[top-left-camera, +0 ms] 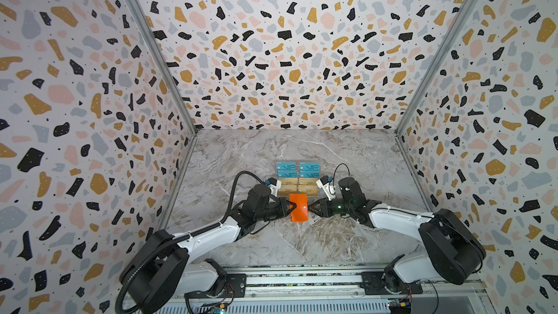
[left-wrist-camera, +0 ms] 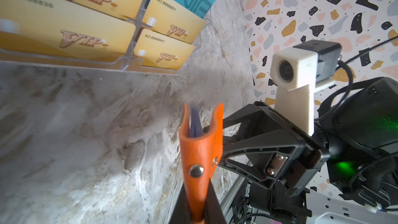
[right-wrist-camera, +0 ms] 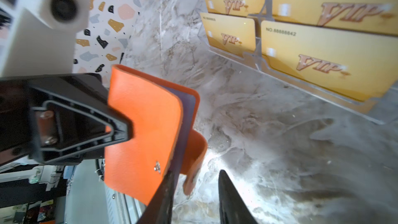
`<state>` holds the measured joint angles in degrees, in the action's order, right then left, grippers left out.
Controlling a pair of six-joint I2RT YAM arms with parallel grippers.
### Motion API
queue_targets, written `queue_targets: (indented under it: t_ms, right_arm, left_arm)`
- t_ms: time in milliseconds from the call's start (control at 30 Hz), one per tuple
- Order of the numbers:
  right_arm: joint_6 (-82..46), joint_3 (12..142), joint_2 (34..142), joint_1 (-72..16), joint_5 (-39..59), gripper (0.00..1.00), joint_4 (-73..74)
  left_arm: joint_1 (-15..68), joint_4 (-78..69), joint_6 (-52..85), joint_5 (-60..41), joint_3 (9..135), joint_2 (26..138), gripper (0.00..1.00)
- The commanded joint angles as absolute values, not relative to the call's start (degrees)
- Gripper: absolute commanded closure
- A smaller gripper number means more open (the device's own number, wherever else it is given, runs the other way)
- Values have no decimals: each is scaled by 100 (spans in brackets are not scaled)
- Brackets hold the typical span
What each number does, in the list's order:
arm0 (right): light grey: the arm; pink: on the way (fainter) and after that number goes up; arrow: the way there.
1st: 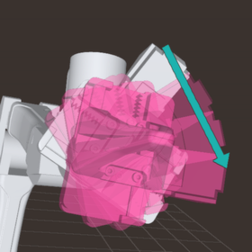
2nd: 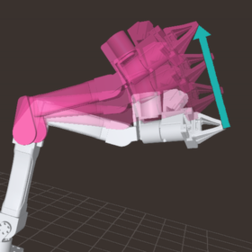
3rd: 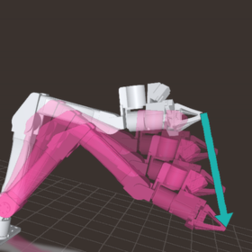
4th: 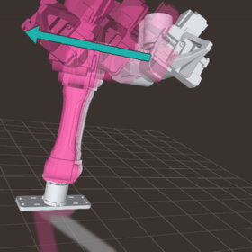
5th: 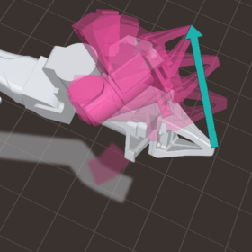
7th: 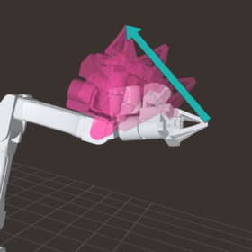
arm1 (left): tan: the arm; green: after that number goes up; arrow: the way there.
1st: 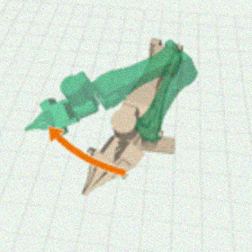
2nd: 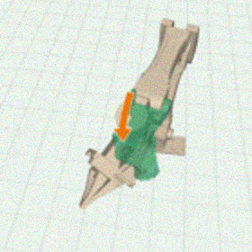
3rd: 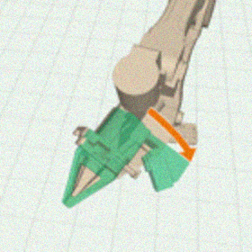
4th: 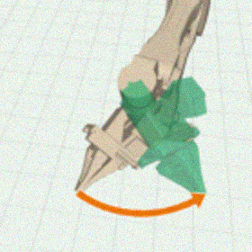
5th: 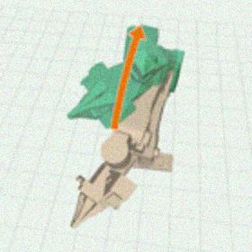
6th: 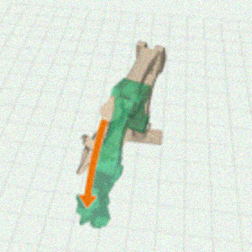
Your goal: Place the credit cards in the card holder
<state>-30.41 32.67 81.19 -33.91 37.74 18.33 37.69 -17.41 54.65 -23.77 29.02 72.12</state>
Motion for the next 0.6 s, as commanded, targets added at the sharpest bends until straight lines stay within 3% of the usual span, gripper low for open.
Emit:
queue_targets:
  t_ms: [0, 167, 367, 567]
  right_arm:
    - [-3173, 3182, 7927, -3371, 4463, 63, 2363]
    - [-3265, 3111, 8002, -3336, 4833, 62, 2689]
    - [-3301, 3053, 8020, -3201, 4991, 45, 2837]
    - [-3221, 3036, 7972, -3080, 5027, 45, 2771]
  left_arm:
    - [3735, -2207, 5515, -2578, 2856, 7144, 93]
    - [3719, -2418, 5601, -2734, 2831, 7145, 92]
    - [3681, -3026, 5832, -3022, 2656, 7128, 92]
    - [3674, -3464, 6003, -3247, 2608, 7132, 92]
